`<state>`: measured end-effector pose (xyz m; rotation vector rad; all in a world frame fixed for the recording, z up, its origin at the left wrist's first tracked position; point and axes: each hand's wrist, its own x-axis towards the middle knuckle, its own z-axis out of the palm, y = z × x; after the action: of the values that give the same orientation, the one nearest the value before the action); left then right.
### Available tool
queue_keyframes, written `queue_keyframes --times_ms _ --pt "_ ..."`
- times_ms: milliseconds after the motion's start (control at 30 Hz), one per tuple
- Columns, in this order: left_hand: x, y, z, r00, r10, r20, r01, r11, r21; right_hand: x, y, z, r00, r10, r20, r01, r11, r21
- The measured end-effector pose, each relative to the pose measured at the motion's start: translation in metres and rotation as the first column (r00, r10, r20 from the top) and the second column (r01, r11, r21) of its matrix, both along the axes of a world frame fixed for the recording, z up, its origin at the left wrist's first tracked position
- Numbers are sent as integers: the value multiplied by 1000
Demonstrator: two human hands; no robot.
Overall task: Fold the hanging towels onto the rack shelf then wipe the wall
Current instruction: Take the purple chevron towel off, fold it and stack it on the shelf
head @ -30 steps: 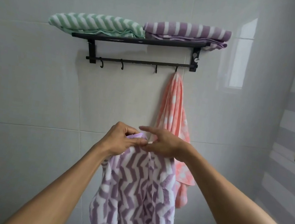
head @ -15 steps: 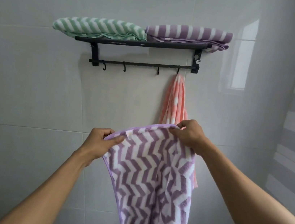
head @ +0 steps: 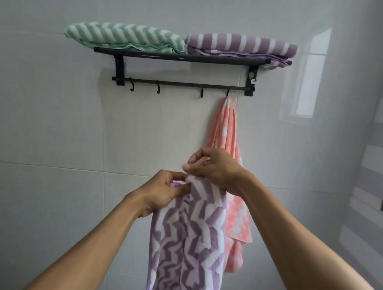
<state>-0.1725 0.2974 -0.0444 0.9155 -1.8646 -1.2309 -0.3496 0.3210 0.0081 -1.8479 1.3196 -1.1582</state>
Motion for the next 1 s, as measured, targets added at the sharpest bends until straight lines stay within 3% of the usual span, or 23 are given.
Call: queue_keyframes --times_ms 133,267,367,400,467,567,700,833,1000 --pt "6 -8 -4 972 215 -96 -225 969 -101 -15 1 0 991 -52 -123 57 998 40" --pt "21 -18 0 911 367 -190 -392 913 -112 -35 7 -11 906 51 -421 69 962 265" --pt "35 -20 8 859 453 -236 -488 865 -115 -43 10 -24 867 87 -490 105 930 351" --pt "39 -21 9 848 476 -232 -510 852 -118 -46 10 -27 897 67 -436 98 934 344" --pt "47 -25 9 828 515 -221 -546 830 -113 -52 10 -33 988 33 -151 21 940 340" --pt "56 -30 5 825 525 -207 -549 832 -82 -56 8 -39 976 28 214 -87 959 270" --pt "60 -33 0 833 530 -160 -545 836 -70 -39 7 -36 895 -6 446 -100 972 213" --pt "67 -37 -7 727 683 -73 -687 725 -47 -24 6 -26 762 -139 632 11 979 203" --pt "76 -37 -13 685 696 -216 -658 718 228 -28 8 -20 630 -220 745 37 967 254"
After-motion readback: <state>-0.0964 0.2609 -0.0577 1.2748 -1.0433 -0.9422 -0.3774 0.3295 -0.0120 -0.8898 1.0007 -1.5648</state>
